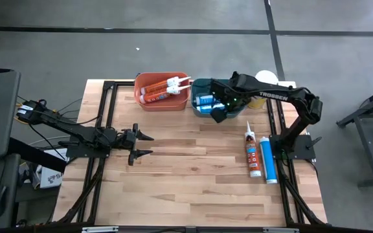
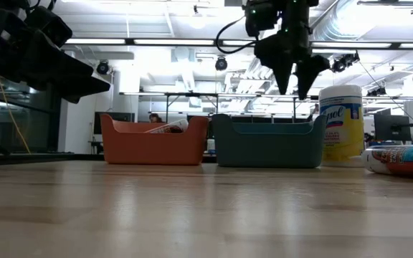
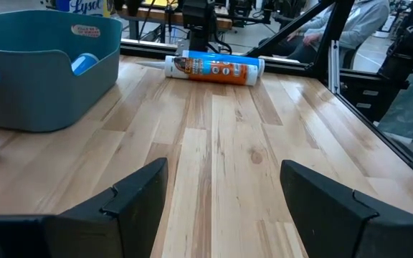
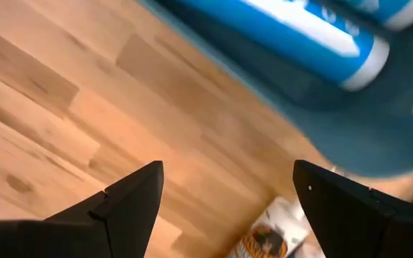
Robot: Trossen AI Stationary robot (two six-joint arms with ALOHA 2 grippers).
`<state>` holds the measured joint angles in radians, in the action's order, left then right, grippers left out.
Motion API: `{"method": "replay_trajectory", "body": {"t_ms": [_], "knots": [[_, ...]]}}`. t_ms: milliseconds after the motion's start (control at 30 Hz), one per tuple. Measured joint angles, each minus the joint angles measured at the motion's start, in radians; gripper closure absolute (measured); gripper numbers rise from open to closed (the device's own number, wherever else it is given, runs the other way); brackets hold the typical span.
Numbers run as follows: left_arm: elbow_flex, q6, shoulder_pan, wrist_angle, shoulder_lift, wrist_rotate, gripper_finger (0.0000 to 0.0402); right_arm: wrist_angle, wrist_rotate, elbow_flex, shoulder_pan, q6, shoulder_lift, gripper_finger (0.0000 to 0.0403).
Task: Pick & place silicon tubes, Sealant and Lysol wipes
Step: Put the orange sealant into the orange bin
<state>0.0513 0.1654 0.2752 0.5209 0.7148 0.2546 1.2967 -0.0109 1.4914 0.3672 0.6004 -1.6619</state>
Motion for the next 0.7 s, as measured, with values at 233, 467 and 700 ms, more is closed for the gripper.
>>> {"method": "replay_trajectory", "body": {"t_ms": [233, 467, 700], "knots": [[0.000, 0.000, 0.000, 0.000, 0.000, -0.010, 0.0138, 0.109, 0.000, 0.000, -0.078, 0.073, 0.000, 0.0096], [0.000, 0.000, 0.000, 0.000, 0.000, -0.028, 0.0138, 0.191, 0.004, 0.000, -0.210, 0.171, 0.000, 0.0096], [0.000, 0.000, 0.000, -0.004, 0.000, -0.028, 0.0138, 0.190, 0.007, 0.000, -0.362, 0.326, 0.000, 0.0096]]}}
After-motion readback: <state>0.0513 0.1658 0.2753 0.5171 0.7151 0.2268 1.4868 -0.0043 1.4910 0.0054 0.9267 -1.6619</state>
